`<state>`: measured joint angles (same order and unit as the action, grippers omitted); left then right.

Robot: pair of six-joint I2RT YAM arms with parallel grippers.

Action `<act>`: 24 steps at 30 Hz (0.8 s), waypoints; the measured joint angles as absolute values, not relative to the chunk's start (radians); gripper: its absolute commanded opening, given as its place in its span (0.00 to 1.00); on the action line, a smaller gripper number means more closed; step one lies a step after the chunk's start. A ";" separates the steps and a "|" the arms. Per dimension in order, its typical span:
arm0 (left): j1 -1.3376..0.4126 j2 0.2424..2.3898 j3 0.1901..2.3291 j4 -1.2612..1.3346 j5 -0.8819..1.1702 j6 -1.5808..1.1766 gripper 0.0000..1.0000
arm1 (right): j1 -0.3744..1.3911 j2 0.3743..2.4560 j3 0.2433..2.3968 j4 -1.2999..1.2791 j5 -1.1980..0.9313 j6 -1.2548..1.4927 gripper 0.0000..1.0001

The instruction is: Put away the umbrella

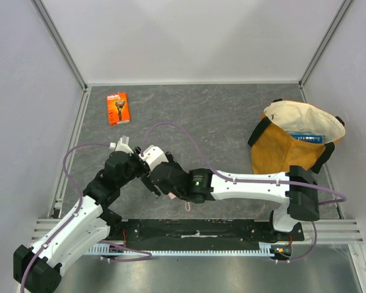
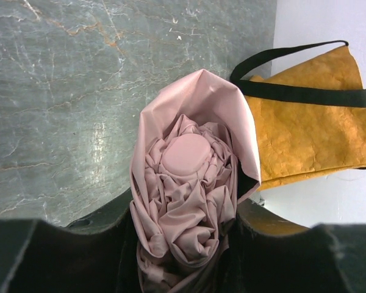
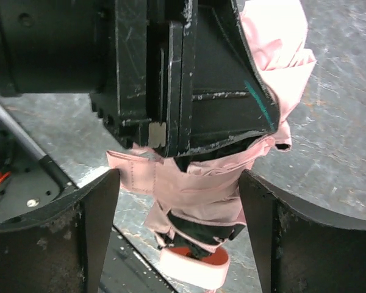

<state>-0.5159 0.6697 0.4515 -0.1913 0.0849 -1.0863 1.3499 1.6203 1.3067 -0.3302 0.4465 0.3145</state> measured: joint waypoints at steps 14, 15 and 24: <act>-0.511 0.663 0.451 -0.266 0.068 -1.195 0.02 | 1.377 1.775 1.404 -0.383 0.664 0.250 0.29; -0.511 0.663 0.451 -0.270 0.061 -1.201 0.02 | 1.378 1.778 1.406 -0.382 0.673 0.243 0.17; -0.505 0.659 0.436 -0.259 0.056 -1.229 0.60 | 1.381 1.758 1.356 -0.313 0.688 0.190 0.00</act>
